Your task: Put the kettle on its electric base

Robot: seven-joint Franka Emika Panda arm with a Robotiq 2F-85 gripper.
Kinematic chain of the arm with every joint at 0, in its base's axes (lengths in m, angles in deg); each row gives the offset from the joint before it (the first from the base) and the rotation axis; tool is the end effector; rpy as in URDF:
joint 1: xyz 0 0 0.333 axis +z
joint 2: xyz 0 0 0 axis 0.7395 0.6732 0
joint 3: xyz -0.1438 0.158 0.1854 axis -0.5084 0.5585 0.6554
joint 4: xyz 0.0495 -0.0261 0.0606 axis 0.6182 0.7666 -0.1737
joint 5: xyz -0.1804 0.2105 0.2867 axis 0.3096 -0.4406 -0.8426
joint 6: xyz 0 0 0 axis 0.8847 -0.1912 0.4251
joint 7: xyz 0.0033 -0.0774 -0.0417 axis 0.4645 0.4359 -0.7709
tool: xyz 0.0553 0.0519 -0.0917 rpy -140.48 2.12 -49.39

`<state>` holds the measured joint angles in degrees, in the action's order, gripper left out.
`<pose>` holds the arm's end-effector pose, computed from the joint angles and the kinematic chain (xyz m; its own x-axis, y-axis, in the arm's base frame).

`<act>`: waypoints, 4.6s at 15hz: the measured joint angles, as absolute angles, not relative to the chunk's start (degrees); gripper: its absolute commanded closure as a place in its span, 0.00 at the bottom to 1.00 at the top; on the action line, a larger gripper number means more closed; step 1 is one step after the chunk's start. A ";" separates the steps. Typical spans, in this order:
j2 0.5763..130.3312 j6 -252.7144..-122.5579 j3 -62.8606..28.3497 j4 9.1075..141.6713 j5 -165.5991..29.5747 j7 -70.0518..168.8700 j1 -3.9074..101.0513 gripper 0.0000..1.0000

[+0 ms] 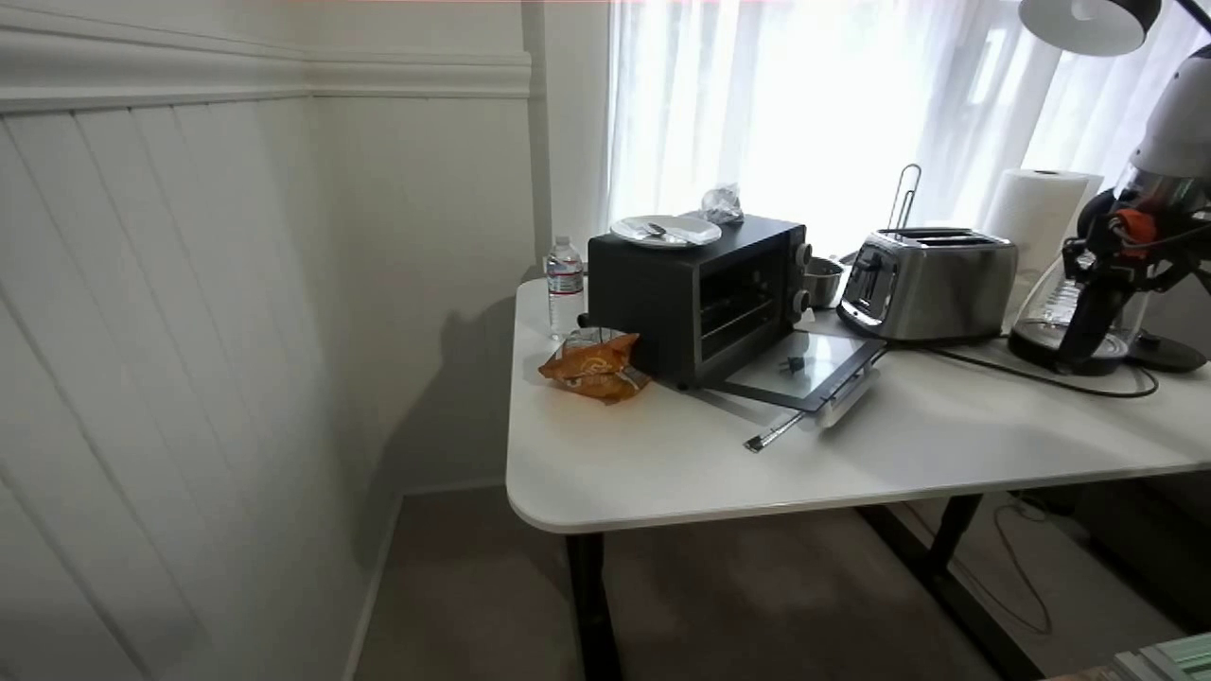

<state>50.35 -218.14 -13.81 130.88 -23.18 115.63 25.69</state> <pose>0.4413 -0.1391 0.2210 0.6117 -0.6861 0.3938 -0.7519 -0.6589 0.0199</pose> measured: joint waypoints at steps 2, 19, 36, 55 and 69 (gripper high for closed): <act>50.35 -218.12 -13.61 130.90 -24.89 114.52 25.70 0.19; 50.26 -214.61 -13.31 126.28 -28.02 112.23 25.65 0.13; 52.45 -211.41 -21.53 126.12 -35.86 107.83 35.03 0.82; 51.69 -216.17 -24.47 124.58 -24.26 112.28 36.51 0.82; 49.65 -217.60 -26.89 122.61 -12.51 123.20 36.44 0.82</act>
